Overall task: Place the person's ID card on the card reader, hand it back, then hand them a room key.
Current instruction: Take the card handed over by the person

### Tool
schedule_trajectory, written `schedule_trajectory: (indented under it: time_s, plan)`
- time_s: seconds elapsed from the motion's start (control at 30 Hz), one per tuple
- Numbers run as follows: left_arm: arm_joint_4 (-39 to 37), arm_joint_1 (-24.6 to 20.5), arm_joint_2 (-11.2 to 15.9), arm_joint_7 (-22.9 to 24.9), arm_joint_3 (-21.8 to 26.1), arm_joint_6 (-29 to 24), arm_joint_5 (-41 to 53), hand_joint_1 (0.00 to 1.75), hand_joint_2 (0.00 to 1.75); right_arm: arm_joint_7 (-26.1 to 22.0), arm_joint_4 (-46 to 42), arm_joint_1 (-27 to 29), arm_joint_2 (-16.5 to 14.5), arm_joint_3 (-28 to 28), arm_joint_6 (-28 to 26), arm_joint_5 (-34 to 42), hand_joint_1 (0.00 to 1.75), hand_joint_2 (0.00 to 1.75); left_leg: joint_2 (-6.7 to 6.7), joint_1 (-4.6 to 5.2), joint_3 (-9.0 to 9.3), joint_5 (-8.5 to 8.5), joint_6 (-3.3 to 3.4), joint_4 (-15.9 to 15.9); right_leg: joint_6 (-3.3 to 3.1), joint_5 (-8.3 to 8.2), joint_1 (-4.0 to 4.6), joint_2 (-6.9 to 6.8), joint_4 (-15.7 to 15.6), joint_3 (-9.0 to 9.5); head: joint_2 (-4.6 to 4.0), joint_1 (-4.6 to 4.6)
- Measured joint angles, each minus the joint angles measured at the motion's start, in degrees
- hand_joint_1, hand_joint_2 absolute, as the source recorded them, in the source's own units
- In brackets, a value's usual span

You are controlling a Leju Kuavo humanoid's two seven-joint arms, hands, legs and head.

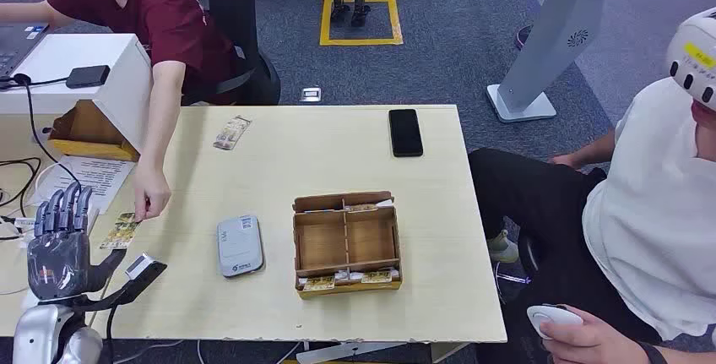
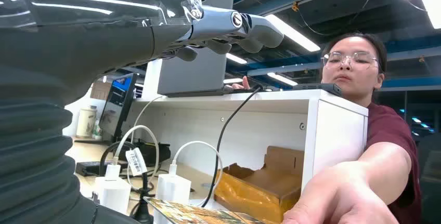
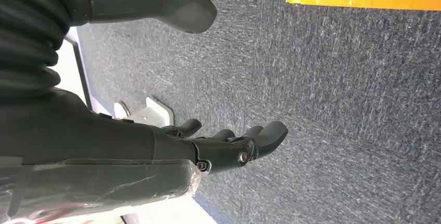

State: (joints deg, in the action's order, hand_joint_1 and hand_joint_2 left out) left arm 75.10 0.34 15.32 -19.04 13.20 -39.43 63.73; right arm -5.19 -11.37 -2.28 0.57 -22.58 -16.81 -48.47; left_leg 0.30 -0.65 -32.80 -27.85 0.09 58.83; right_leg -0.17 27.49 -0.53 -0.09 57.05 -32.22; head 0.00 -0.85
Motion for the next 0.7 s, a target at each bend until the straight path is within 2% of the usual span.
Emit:
schedule_trajectory:
  time_s: [0.1, 0.23, 0.3, 0.37, 0.4, 0.47, 0.5, 0.53, 0.57, 0.7]
  plan:
    - [0.0, 0.2, 0.0, 0.0, 0.0, 0.0, 0.0, 0.00, 1.75, 0.0, 0.0, 0.0, 0.0, 0.0, 0.0, -0.1, 0.00, 1.75, 0.00, 0.00, 0.00, 0.00, 0.00, 0.0, 0.00, 0.00, 0.00, 0.00, 0.0, 0.00, 0.00, 0.00]
    - [0.0, 0.4, 0.0, 0.0, 0.0, 0.0, -0.1, 1.55, 1.75, 0.0, 0.0, 0.0, 0.0, 0.0, 0.0, -0.1, 0.00, 1.75, 0.00, 0.00, 0.00, 0.00, 0.00, 0.0, 0.00, 0.00, 0.00, 0.00, 0.0, 0.00, 0.00, 0.00]
    - [0.0, 0.5, 0.0, 0.0, 0.0, 0.0, -0.4, 1.60, 1.75, -0.1, 0.0, 0.0, 0.0, 0.0, 0.0, -0.1, 0.00, 1.75, 0.00, 0.00, 0.00, 0.00, 0.00, 0.0, 0.00, 0.00, 0.00, 0.00, 0.0, 0.00, 0.00, 0.00]
    - [0.0, 0.5, 0.0, 0.0, 0.0, 0.0, -0.8, 1.55, 1.75, -0.1, 0.0, 0.0, 0.0, 0.0, -0.1, -0.2, 0.00, 1.75, 0.00, 0.00, 0.00, 0.00, 0.00, 0.0, 0.00, 0.00, 0.00, 0.00, 0.0, 0.01, 0.00, 0.00]
    - [0.0, 0.6, 0.0, 0.0, 0.0, 0.0, -1.1, 1.44, 1.75, -0.1, 0.0, 0.0, 0.0, 0.0, -0.1, -0.2, 0.00, 1.75, 0.00, 0.00, 0.00, 0.00, 0.00, 0.0, 0.00, 0.00, 0.00, 0.00, 0.0, 0.01, 0.00, 0.00]
    - [0.1, 0.8, 0.0, -0.1, 0.0, 0.0, -1.7, 1.42, 1.75, -0.1, 0.0, 0.0, 0.0, 0.0, -0.1, -0.4, 0.00, 1.75, 0.00, 0.00, 0.00, 0.00, 0.00, 0.0, 0.00, 0.00, 0.00, 0.00, 0.0, 0.01, 0.00, 0.00]
    - [0.1, 0.9, 0.1, -0.1, 0.0, 0.0, -2.1, 1.46, 1.75, -0.1, 0.0, 0.0, 0.0, 0.0, -0.1, -0.4, 0.00, 1.75, 0.00, 0.00, 0.00, 0.00, 0.00, 0.0, 0.00, 0.00, 0.00, 0.00, 0.0, 0.01, 0.00, 0.00]
    - [0.2, 0.9, 0.1, -0.2, 0.1, 0.0, -2.4, 1.60, 1.75, -0.1, 0.0, 0.0, 0.0, 0.0, -0.1, -0.5, 0.00, 1.75, 0.00, 0.00, 0.00, 0.00, 0.00, 0.0, 0.00, 0.00, 0.00, 0.00, 0.0, 0.01, 0.00, 0.00]
    - [0.2, 1.0, 0.1, -0.3, 0.1, 0.0, -2.6, 1.62, 1.75, -0.2, 0.0, 0.0, 0.0, 0.0, -0.1, -0.6, 0.00, 1.75, 0.00, 0.00, 0.00, 0.00, 0.00, 0.0, 0.00, 0.00, 0.00, 0.00, 0.0, 0.01, 0.00, 0.00]
    - [0.2, 1.1, 0.3, -0.7, 0.2, 0.0, -3.2, 1.56, 1.75, -0.4, 0.0, 0.0, 0.0, -0.1, -0.2, -0.8, 0.00, 1.75, 0.00, 0.00, 0.00, 0.00, 0.00, 0.0, 0.00, 0.00, 0.00, 0.00, 0.0, 0.01, 0.00, -0.01]
